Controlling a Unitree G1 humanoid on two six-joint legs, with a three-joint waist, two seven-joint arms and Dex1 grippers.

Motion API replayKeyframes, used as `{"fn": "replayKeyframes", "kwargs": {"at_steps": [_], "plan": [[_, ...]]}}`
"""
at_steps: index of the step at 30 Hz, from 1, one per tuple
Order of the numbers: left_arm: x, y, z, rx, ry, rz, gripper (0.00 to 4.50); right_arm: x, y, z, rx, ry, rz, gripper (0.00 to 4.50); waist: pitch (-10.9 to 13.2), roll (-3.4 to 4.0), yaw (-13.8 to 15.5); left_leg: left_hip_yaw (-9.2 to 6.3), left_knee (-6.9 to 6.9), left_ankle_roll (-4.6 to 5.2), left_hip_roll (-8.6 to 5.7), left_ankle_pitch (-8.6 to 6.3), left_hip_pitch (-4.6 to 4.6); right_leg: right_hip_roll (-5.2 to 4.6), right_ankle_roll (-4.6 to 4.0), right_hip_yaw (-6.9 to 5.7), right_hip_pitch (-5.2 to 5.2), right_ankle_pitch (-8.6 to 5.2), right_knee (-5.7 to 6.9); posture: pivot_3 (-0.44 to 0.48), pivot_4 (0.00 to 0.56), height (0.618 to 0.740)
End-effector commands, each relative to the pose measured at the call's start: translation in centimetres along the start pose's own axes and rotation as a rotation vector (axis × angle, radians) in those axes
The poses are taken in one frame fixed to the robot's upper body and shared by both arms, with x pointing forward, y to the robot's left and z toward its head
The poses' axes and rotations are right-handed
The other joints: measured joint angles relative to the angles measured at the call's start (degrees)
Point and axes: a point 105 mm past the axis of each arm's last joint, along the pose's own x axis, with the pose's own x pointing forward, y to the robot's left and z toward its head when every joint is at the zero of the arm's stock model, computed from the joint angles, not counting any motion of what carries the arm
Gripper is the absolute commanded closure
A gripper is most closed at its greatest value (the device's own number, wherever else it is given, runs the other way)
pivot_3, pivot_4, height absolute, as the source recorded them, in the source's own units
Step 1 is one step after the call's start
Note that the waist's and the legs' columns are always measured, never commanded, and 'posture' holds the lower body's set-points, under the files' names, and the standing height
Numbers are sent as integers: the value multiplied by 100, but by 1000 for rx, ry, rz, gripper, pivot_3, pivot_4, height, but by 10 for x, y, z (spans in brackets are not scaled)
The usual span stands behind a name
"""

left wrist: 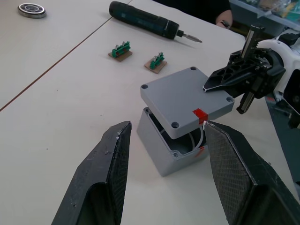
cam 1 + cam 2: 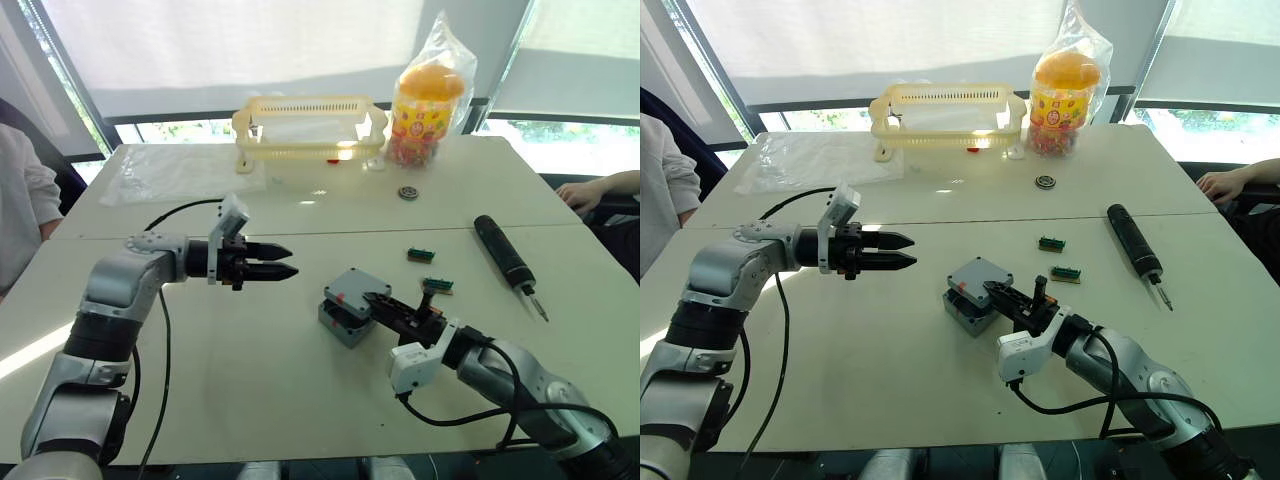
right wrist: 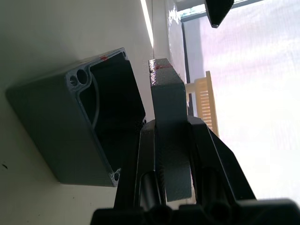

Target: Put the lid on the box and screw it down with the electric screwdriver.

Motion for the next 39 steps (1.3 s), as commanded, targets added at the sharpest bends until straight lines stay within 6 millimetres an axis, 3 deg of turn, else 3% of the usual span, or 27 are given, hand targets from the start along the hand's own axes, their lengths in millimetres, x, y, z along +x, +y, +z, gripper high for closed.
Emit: {"fn": "replayKeyframes", "kwargs": {"at_steps": [1, 26, 32, 35, 39], "plan": [[0, -4, 10, 53, -15, -1, 2010, 0, -4, 7, -5, -24, -25, 4329, 0, 0, -1, 0, 0, 0, 0, 0, 1, 0, 0, 0, 0, 0, 1, 0, 150, 740], [22, -8, 15, 94, -31, -62, 2010, 3, 17, 10, 6, -22, 29, 4329, -2, -2, 5, -1, 9, -2, -1, 1, 3, 0, 0, 0, 2, 0, 12, 0, 150, 740], [35, -9, 21, 128, -44, -98, 2010, 1, 21, 12, 9, -24, 40, 4329, -5, -5, 13, -3, 14, -2, -3, 1, 4, 0, 0, -1, 7, 0, 12, 0, 150, 740], [51, -11, 21, 167, -31, -129, 2010, 0, 24, 11, 12, -15, 45, 4329, -5, -4, 11, -2, 14, -2, -3, 1, 7, 0, 0, 0, 10, 0, 13, 0, 150, 740], [72, -13, 7, 232, 26, -167, 2010, 0, 27, 10, 17, -5, 48, 4329, -6, -5, 15, -3, 18, -2, -5, 1, 8, -1, 0, -1, 16, 0, 12, 0, 150, 740]]}}
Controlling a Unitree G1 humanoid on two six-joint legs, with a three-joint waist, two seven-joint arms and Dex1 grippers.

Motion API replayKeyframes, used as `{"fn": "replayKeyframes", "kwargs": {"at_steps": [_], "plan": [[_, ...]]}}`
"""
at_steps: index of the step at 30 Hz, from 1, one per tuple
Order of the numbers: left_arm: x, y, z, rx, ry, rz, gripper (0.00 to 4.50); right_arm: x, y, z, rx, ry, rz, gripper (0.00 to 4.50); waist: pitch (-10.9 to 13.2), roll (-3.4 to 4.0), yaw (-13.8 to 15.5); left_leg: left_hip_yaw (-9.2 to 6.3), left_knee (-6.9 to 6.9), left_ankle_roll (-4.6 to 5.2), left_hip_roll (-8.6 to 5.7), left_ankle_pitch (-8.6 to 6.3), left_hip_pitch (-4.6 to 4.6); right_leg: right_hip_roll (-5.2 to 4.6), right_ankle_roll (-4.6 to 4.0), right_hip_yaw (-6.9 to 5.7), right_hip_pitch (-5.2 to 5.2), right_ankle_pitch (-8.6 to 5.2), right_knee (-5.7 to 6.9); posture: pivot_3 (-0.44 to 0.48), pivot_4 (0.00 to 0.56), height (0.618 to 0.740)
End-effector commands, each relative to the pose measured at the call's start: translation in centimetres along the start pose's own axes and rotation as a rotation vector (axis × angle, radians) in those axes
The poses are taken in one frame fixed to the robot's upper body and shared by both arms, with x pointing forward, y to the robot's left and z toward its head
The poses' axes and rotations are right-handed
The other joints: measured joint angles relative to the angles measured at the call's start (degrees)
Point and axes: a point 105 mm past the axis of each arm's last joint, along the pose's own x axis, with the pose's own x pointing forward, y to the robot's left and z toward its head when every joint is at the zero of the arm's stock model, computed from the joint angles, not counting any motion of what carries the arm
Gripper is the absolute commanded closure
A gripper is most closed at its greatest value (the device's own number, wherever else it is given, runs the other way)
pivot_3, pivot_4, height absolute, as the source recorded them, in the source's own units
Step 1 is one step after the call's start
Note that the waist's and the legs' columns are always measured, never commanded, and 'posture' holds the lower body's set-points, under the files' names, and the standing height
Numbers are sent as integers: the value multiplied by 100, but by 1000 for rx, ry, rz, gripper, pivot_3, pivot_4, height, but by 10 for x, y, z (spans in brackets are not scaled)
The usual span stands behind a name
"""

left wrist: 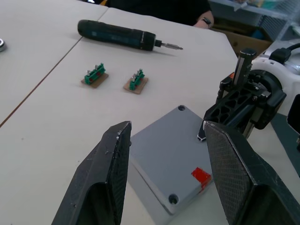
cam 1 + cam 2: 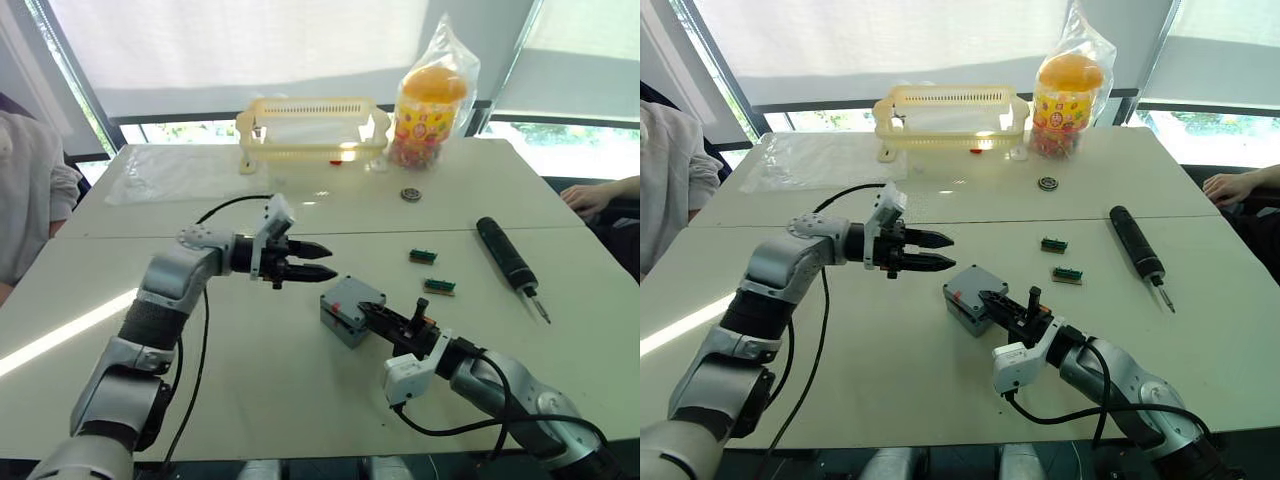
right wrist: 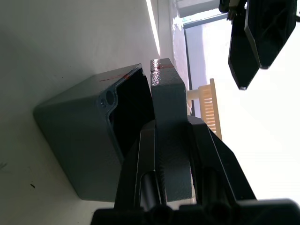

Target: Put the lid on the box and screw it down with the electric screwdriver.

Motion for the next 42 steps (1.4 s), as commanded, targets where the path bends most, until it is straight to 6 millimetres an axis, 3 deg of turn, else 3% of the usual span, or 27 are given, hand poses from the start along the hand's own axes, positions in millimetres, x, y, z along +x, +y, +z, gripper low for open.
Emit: {"fn": "replayKeyframes", "kwargs": {"at_steps": [1, 11, 15, 23, 40, 42], "plan": [[11, -1, -2, 82, 31, -35, 2010, -1, 12, 4, 20, -1, 37, 4329, 0, 0, -6, 1, 0, 0, 0, 0, 0, 0, 0, 0, 0, 0, 0, 0, 150, 740], [29, -2, -14, 76, 34, -100, 2010, 0, 16, 7, 27, -6, 40, 4329, -1, 1, -9, 0, 2, 0, 0, 0, 2, 1, 0, 0, 2, 0, 2, 0, 150, 740], [31, -1, -13, 74, 29, -104, 3297, 0, 16, 7, 26, -3, 38, 4329, -2, 1, -7, 0, 4, 0, 0, 0, 2, 0, 0, 0, 3, 0, 2, 0, 150, 740], [35, -3, -18, 79, 51, -124, 3297, 0, 16, 7, 27, 1, 36, 4329, -2, 0, -10, -1, 5, 1, 0, 0, 2, 1, 0, 0, 3, 0, 3, 0, 150, 740], [48, -15, -50, 53, 122, -188, 3297, -3, 15, 9, 24, 5, 28, 4329, -22, -1, 2, -2, 8, 1, 0, -1, 10, 0, 1, -2, 16, 0, 1, 0, 150, 740], [50, -17, -54, 52, 128, -192, 3375, -5, 14, 8, 33, 15, 19, 3299, -24, 0, 9, -2, 8, 1, 0, -1, 15, 0, 0, -2, 22, 0, 1, 0, 150, 740]]}}
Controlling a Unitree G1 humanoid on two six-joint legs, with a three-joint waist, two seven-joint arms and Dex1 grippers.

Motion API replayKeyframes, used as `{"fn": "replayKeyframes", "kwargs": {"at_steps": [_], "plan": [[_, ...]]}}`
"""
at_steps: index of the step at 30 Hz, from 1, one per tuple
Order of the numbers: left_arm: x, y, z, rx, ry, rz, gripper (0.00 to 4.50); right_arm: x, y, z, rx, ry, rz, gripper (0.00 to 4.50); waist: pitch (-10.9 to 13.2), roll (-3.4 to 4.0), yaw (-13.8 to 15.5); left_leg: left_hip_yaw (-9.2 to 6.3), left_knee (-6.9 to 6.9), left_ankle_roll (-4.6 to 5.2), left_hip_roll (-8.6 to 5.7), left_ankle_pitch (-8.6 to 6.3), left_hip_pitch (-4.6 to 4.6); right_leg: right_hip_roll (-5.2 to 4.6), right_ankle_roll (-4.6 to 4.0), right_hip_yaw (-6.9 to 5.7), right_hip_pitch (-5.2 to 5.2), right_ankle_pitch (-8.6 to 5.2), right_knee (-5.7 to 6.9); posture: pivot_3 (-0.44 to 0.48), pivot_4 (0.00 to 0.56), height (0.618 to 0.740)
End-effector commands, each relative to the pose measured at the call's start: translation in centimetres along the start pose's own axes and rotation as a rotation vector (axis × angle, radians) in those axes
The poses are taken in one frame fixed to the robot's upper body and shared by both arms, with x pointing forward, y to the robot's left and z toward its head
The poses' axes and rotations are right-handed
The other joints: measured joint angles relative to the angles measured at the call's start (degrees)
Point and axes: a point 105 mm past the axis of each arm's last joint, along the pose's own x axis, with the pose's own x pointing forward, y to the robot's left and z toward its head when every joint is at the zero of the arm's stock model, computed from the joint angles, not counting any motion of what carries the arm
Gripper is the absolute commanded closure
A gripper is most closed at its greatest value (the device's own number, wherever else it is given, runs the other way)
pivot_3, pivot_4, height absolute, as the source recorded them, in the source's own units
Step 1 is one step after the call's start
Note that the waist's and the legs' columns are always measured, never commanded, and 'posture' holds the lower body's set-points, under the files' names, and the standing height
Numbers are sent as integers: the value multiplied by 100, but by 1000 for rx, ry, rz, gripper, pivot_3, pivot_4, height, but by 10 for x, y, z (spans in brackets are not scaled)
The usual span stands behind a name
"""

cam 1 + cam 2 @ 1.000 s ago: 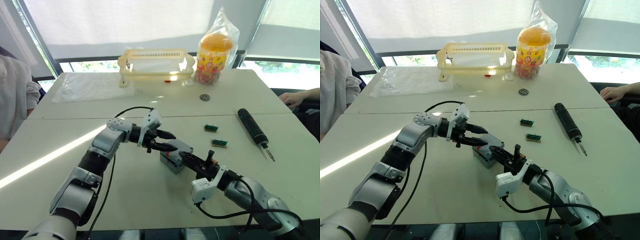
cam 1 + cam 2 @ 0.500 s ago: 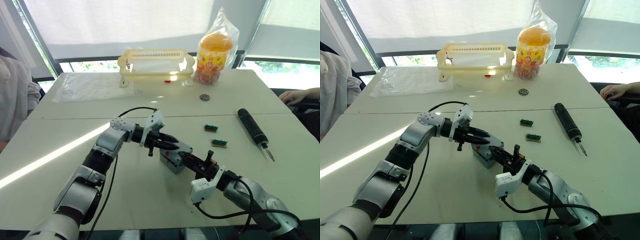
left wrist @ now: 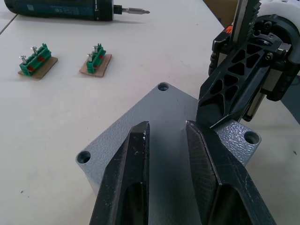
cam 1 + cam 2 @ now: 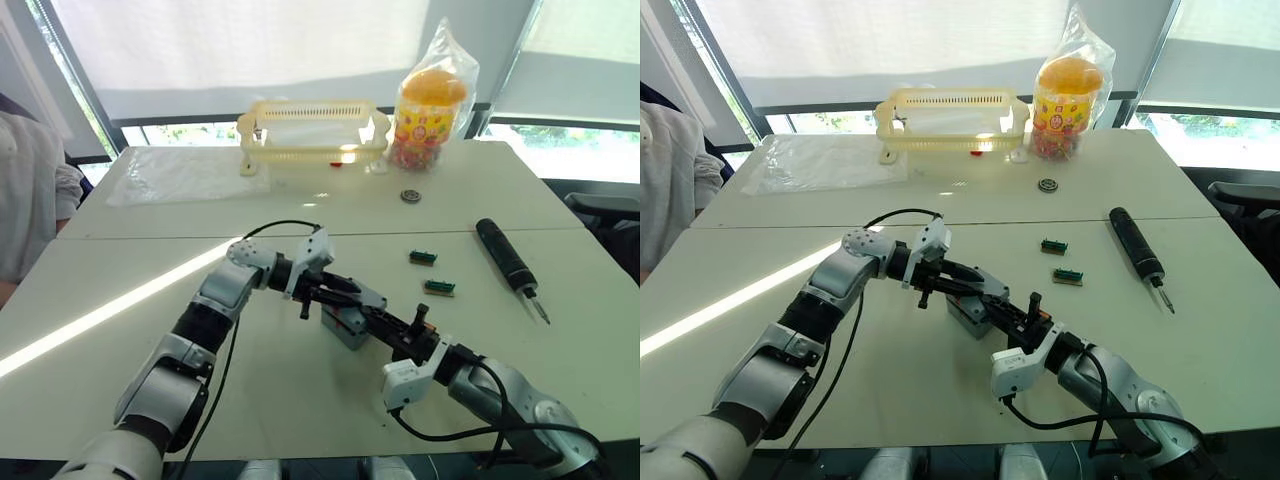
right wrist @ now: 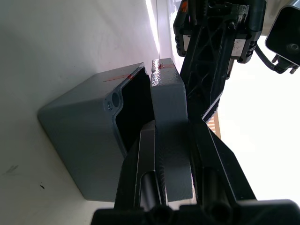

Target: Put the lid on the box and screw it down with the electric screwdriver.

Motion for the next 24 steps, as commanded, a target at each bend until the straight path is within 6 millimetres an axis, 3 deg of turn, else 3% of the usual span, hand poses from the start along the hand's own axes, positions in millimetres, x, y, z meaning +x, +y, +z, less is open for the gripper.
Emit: {"fn": "replayKeyframes", "kwargs": {"at_steps": [1, 6, 7, 18, 24], "plan": [[9, -8, -15, -17, 43, -41, 3375, -3, 6, 4, 22, -5, 23, 2888, -1, 0, -2, -2, 0, 0, 0, 0, 4, 0, 0, -3, 6, -1, -2, 0, 150, 740], [13, -11, -18, -12, 49, -49, 3375, -9, 1, -1, -5, 24, -1, 329, -16, -13, 1, -1, -10, 4, 0, -2, 73, -1, -15, -2, 77, -12, -18, 0, 150, 740], [13, -11, -18, -12, 49, -49, 3375, -10, 0, -3, -8, 32, -8, 30, -21, -17, 1, -1, -12, 4, 0, -3, 76, -1, -17, -2, 80, -12, -18, 0, 150, 740], [17, -15, -29, -3, 72, -46, 3375, -25, -13, -16, -62, 75, -55, 30, -23, -19, 7, -1, -12, 4, -1, -2, 74, -3, -16, -1, 79, -12, -19, 0, 150, 740], [17, -15, -28, 0, 57, -49, 3375, -31, -7, -15, -56, 77, -36, 30, -23, -19, 4, -1, -14, 4, -1, -3, 74, -3, -16, -1, 76, -12, -19, 0, 150, 740]]}}
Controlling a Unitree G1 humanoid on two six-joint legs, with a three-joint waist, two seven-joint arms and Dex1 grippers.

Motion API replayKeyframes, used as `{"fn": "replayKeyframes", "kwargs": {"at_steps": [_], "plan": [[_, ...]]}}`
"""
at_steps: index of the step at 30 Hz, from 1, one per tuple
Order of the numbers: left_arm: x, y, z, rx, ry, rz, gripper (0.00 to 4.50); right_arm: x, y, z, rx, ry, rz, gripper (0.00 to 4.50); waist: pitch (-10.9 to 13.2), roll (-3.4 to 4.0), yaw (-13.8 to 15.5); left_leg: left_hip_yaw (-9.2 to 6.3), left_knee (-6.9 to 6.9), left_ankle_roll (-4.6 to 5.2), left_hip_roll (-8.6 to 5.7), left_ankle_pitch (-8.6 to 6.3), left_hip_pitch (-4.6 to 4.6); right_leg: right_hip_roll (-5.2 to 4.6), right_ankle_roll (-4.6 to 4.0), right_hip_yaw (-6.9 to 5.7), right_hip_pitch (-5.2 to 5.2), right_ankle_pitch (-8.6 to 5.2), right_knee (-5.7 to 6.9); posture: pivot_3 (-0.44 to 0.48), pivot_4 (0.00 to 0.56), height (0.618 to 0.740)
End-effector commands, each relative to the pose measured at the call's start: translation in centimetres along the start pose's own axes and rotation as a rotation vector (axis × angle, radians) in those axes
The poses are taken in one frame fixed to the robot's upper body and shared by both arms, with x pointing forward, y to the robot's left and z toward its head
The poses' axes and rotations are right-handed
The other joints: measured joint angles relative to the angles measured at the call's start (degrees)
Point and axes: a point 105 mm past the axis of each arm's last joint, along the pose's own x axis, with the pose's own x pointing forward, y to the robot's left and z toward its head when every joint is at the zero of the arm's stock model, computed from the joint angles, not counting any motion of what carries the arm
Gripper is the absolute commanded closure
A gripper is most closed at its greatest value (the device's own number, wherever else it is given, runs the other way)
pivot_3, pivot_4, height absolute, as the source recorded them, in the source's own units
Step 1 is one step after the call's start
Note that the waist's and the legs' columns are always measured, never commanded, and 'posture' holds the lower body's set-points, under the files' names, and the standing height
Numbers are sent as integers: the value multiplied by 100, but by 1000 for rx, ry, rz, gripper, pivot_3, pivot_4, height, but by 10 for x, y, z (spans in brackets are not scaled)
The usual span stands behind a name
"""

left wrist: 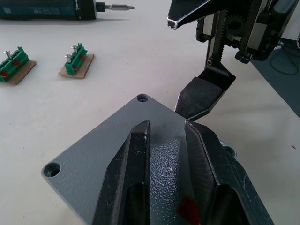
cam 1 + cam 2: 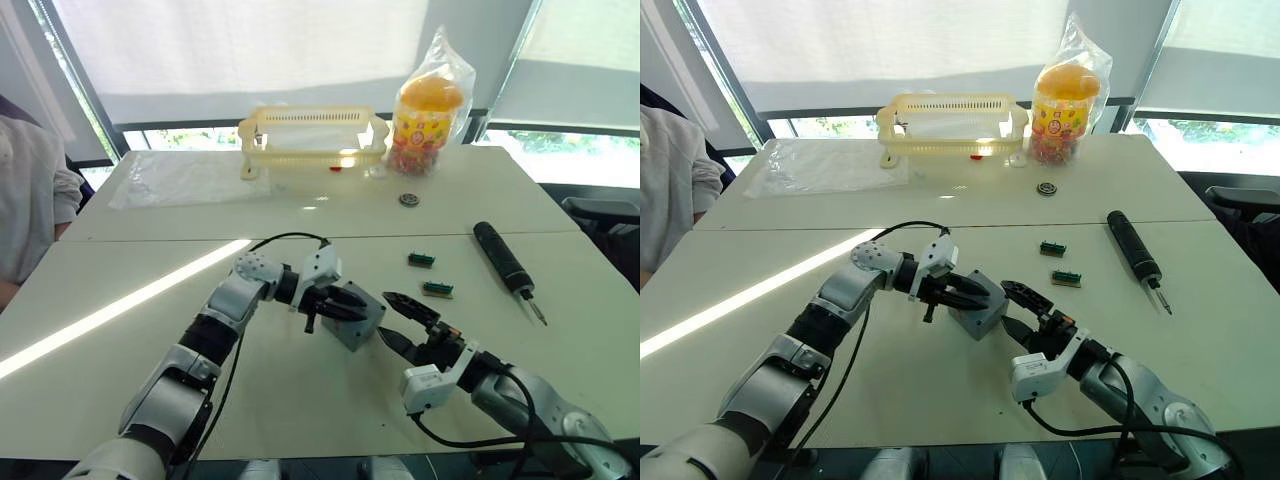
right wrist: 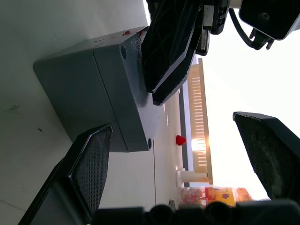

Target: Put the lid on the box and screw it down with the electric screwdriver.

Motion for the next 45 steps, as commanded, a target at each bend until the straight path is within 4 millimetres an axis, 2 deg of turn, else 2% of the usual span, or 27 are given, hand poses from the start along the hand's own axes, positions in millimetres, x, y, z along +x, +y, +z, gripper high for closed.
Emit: {"fn": "replayKeyframes", "kwargs": {"at_steps": [1, 5, 9, 11, 16, 18, 20, 21, 25, 28, 31, 38, 45], "plan": [[4, -5, -15, -36, 46, -19, 3375, -5, -4, -2, -18, 9, -17, 30, 0, 0, 1, 0, 0, 0, 0, 0, 0, 0, 0, 0, 0, 0, -1, 0, 150, 740], [2, -6, -13, -13, 50, -30, 3375, -11, 0, -11, 27, 68, -18, 30, 0, 0, -1, 0, 0, 0, 0, 0, 0, 0, -1, 0, 0, 0, 0, 0, 150, 740], [-9, 0, 6, 18, 12, -4, 3375, -13, -8, -22, 102, 139, -66, 30, 1, 0, -4, 0, 0, 0, 0, 0, 0, 0, -1, 0, -1, 0, 0, 0, 150, 740], [-21, 7, 23, 24, -21, 18, 3375, -16, -13, -29, 180, 180, -106, 30, 2, -1, -17, 0, -4, 0, 1, 0, -1, 0, -1, 1, -5, 0, 1, 0, 150, 740], [-46, 10, 57, -5, -112, 33, 3375, -18, -18, -28, 401, 186, -151, 30, 6, -1, -17, 0, -11, 0, 2, 0, -7, 1, -1, 1, -15, -1, 1, 0, 150, 740], [-63, 18, 77, -38, -193, 101, 3375, -18, -19, -30, 579, 218, -180, 30, 6, -1, -17, -1, -13, 0, 3, 0, -8, 1, 3, 0, -15, 1, 0, 0, 150, 740], [-80, 31, 82, -77, -223, 202, 3375, -16, -16, -27, 710, 223, -174, 30, 6, -1, -16, -3, -12, 0, 4, 0, -7, 1, 6, -1, -15, 2, 4, 0, 150, 740], [-86, 36, 77, -83, -206, 245, 3375, -16, -15, -26, 735, 225, -166, 30, 6, 1, -16, -5, -12, 0, 4, 0, -7, 1, 9, -2, -15, 4, 5, 0, 150, 740], [-102, 60, 37, -108, -88, 445, 3375, -13, -8, -22, 786, 225, -138, 30, 5, 2, -14, -2, -15, 0, 3, 0, -2, 2, 9, -1, -15, 4, 6, 0, 150, 740], [-98, 68, 9, -107, 2, 512, 3375, -9, -4, -16, 868, 207, -116, 30, 6, 1, -7, -3, -16, 0, 3, 0, -3, 3, 10, -2, -19, 4, 6, 0, 150, 740], [-85, 67, -10, -109, 41, 498, 3375, -6, 0, -11, 926, 195, -87, 30, 7, -1, 18, -3, -14, 0, 1, 0, -12, 1, 11, -3, -21, 5, 5, 0, 150, 740], [-50, 59, -34, -117, 76, 442, 3375, -4, 16, -6, 1029, 209, 14, 30, 8, -2, -13, -2, -15, 0, 1, 0, -13, 0, 12, -3, -26, 5, 5, 0, 150, 740], [-42, 46, -52, -114, 116, 413, 3375, 0, 20, -7, 1077, 232, 25, 30, 7, -2, -10, -2, -20, 0, 3, 0, -12, 3, 12, -2, -31, 5, 7, 0, 150, 740]]}}
